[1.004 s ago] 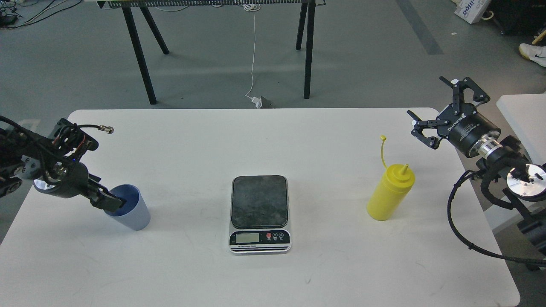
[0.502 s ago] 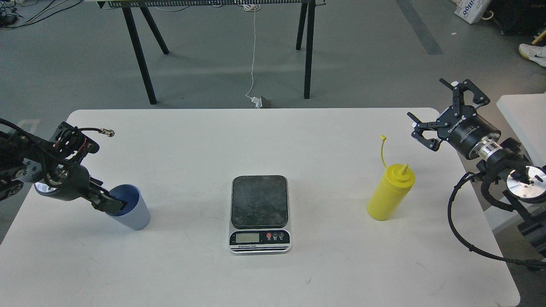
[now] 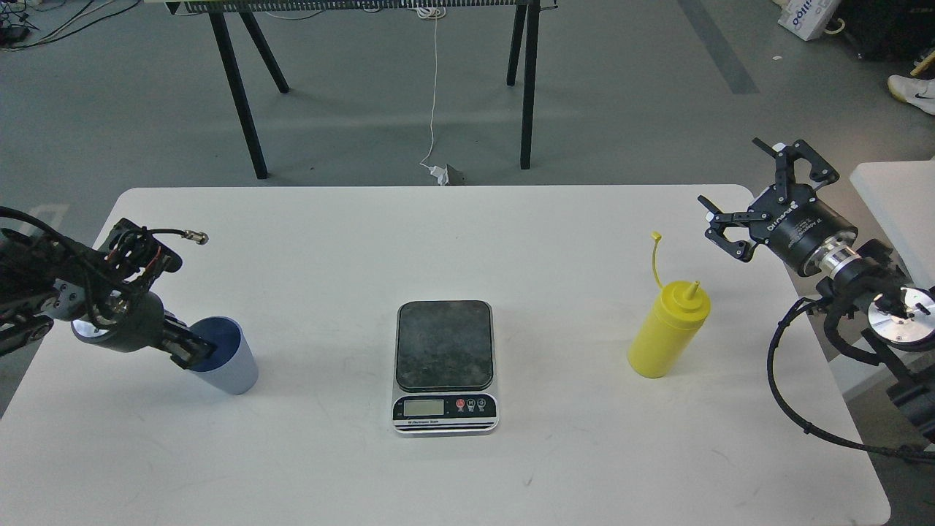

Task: Pour seasoning into cup on scale with both arms
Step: 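Lower the left gripper to the blue cup and grasp it, then lift the blue cup and carry it onto the scale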

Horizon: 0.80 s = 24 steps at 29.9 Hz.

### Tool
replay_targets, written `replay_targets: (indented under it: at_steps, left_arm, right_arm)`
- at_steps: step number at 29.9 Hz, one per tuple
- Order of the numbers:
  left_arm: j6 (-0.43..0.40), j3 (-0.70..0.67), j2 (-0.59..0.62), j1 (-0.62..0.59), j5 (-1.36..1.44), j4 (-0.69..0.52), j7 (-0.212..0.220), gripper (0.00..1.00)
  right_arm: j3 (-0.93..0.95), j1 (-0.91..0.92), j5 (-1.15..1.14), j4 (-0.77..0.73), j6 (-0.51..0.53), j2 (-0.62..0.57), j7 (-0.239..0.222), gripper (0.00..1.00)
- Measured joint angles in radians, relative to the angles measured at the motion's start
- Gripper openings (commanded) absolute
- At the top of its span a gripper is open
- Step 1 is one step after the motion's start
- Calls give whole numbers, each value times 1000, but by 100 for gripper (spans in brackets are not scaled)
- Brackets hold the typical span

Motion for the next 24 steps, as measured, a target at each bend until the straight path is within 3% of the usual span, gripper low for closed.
replay_targets:
  at_steps: [8, 14, 24]
  left_arm:
    - [0, -3, 9, -28, 0, 0, 0, 0]
    - [0, -15, -5, -168, -30, -18, 0, 0]
    - [0, -15, -261, -282, -69, -59, 0, 0]
  right_arm:
    - [1, -5, 0, 0, 0, 0, 0, 100]
    - [1, -4, 0, 0, 0, 1, 0, 100]
    - [1, 11, 0, 0, 0, 15, -1, 100]
